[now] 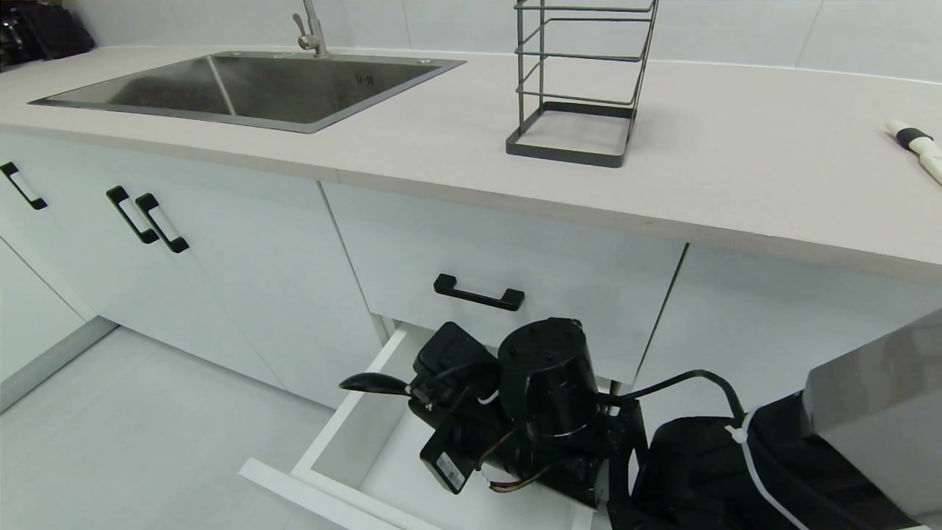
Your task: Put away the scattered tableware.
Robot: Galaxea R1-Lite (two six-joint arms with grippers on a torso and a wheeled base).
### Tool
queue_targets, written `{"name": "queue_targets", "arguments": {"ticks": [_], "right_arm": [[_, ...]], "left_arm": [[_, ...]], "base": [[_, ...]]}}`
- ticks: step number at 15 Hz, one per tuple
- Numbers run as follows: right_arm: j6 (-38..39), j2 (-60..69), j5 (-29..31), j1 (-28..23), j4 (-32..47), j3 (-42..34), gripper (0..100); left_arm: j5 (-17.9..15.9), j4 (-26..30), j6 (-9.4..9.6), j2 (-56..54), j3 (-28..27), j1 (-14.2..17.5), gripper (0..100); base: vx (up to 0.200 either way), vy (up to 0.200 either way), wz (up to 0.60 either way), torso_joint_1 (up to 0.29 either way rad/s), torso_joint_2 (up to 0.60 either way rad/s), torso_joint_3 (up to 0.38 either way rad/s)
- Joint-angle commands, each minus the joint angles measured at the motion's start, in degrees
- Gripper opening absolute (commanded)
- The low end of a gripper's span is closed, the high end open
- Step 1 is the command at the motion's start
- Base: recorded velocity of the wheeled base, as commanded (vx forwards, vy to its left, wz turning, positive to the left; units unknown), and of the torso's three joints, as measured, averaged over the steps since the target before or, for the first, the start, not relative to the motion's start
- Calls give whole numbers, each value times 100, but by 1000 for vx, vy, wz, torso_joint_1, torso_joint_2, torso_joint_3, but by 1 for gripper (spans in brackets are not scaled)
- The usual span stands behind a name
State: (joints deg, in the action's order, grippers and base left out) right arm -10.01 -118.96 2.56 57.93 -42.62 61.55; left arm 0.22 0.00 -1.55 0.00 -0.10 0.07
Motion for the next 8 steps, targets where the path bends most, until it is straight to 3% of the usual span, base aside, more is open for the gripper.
{"name": "queue_targets", "arguments": {"ticks": [1, 8], "right_arm": [[-1, -216, 131, -133, 96, 120, 0], [-19, -761, 535, -432, 289, 446, 0]], "left_arm": [[4, 0, -3, 0, 1, 1, 100], [4, 0, -3, 0, 1, 1, 100]], "base": [[0, 0, 0, 0, 0, 0], [0, 0, 0, 0, 0, 0]]}}
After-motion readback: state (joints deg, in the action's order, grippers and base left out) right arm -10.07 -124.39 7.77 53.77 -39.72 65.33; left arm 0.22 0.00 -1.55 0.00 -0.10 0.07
